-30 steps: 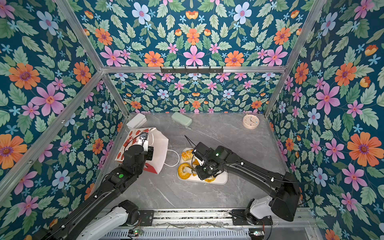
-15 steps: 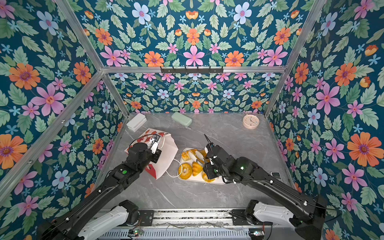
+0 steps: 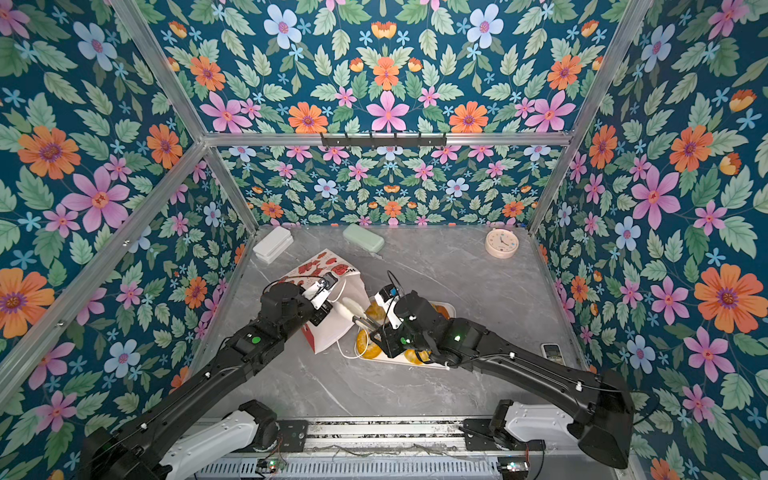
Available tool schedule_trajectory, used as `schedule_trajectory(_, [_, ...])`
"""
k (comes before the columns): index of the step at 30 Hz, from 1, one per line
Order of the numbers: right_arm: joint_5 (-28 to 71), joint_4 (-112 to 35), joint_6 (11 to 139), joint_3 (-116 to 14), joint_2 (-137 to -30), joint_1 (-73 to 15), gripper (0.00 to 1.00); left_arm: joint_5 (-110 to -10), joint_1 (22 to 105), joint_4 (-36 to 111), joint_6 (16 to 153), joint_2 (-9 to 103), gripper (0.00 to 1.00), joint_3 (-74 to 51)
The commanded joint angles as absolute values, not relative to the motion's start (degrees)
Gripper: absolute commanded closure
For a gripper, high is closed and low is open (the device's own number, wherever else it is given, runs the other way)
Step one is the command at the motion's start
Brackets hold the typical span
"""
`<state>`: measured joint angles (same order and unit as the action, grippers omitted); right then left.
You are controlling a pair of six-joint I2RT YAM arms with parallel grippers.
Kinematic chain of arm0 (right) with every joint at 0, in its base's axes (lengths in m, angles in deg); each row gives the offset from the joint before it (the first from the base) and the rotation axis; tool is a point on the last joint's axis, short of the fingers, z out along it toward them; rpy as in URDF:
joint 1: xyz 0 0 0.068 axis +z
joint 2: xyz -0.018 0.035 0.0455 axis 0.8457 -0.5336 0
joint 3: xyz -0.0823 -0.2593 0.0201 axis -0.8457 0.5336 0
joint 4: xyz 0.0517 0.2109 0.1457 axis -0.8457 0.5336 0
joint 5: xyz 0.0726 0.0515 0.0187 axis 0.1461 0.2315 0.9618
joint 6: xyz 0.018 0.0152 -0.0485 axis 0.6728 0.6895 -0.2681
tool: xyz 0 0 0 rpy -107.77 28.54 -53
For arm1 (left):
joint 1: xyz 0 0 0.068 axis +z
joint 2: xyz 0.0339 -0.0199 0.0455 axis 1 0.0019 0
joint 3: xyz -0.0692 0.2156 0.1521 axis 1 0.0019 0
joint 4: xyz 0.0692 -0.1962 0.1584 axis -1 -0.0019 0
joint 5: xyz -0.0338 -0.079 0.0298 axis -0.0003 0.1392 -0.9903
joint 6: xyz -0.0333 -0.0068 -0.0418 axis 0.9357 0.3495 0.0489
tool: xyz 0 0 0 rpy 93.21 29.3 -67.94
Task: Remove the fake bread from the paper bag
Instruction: 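Reach the right tongs back into the bag toward the last yellow bread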
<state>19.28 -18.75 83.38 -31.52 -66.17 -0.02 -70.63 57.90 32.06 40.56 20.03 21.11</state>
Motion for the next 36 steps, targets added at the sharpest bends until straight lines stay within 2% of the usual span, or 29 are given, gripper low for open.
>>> schedule_trajectory(1, [22.5, -25.5, 82.2, -32.6, -69.5, 0.7, 0.65, -67.5, 57.9, 34.1, 37.6, 19.6, 1.00, 21.8])
schedule_trajectory(7, [23.6, -25.7, 82.0, -34.4, -75.0, 1.4, 0.66, -65.4, 57.9, 34.1, 37.4, 17.8, 1.00, 24.3])
schedule_trajectory(14, [17.5, -22.9, 81.9, -38.0, -80.8, 1.3, 0.69, -65.9, 57.9, 34.4, 38.9, 15.8, 1.00, 24.6])
schedule_trajectory(21, [16.1, -24.6, 81.5, -38.5, -83.6, 1.4, 0.68, -65.9, 57.9, 34.2, 39.4, 14.7, 1.00, 24.9])
schedule_trajectory(28, [10.9, -27.7, 73.4, -42.6, -92.6, 1.8, 0.64, -65.1, 57.9, 34.6, 40.0, 14.5, 1.00, 25.5])
schedule_trajectory(36, [4.5, -36.6, 65.0, -43.6, -98.2, 1.9, 0.61, -64.7, 57.9, 34.2, 40.4, 13.3, 1.00, 26.0])
